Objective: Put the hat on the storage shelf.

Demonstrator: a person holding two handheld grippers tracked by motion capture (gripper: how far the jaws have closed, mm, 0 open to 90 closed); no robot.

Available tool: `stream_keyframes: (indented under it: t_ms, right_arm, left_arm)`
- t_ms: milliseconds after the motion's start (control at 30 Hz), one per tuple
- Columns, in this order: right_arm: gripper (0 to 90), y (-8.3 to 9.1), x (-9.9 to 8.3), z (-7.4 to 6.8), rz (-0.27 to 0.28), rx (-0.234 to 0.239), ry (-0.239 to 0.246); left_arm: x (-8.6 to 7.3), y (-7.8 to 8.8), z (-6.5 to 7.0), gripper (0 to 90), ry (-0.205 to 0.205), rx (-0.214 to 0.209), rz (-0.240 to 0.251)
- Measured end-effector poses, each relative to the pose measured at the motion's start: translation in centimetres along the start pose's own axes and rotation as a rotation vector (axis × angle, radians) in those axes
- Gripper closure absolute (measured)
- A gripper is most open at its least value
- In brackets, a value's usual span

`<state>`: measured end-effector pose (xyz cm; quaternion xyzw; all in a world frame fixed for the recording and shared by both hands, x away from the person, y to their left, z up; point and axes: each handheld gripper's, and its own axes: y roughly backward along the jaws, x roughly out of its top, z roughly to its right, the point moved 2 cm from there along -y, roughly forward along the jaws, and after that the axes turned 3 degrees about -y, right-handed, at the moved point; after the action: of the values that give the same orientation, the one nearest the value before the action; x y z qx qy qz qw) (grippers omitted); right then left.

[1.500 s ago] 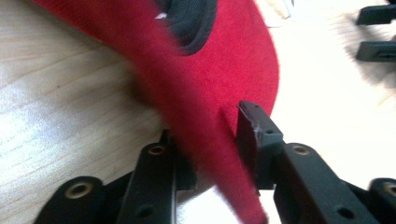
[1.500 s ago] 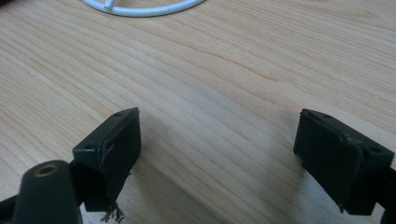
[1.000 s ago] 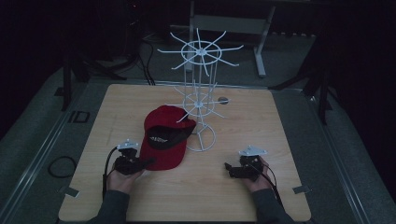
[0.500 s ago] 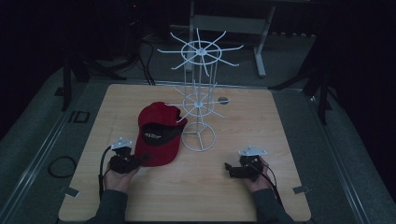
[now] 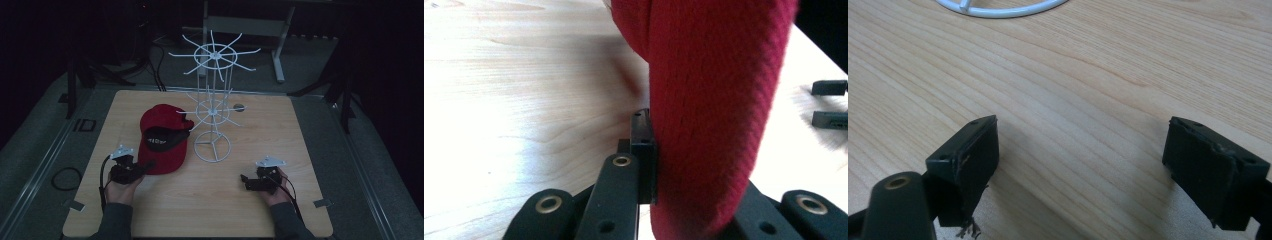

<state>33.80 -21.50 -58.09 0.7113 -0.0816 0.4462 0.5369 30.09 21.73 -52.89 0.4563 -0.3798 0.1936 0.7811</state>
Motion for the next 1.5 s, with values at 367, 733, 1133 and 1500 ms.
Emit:
stream_keyframes:
  t_ms: [367,733,1133,1500]
  right_arm:
    - [14.7,0.0,0.0,0.0,0.001,0.000,0.001]
    - [14.7,0.0,0.0,0.0,0.001,0.000,0.001]
    - [14.7,0.0,0.0,0.0,0.000,0.000,-0.002]
    - [14.7,0.0,0.0,0.0,0.001,0.000,-0.001]
  left_arm:
    - [0.9,1.2,-0.2,85.1,0.009,0.010,0.049]
    - [2.2,2.5,-0.2,85.2,0.013,0.025,0.097]
    - [3.6,3.8,-0.4,85.2,0.011,0.038,0.145]
    - [4.5,4.4,-0.3,85.2,0.021,0.038,0.193]
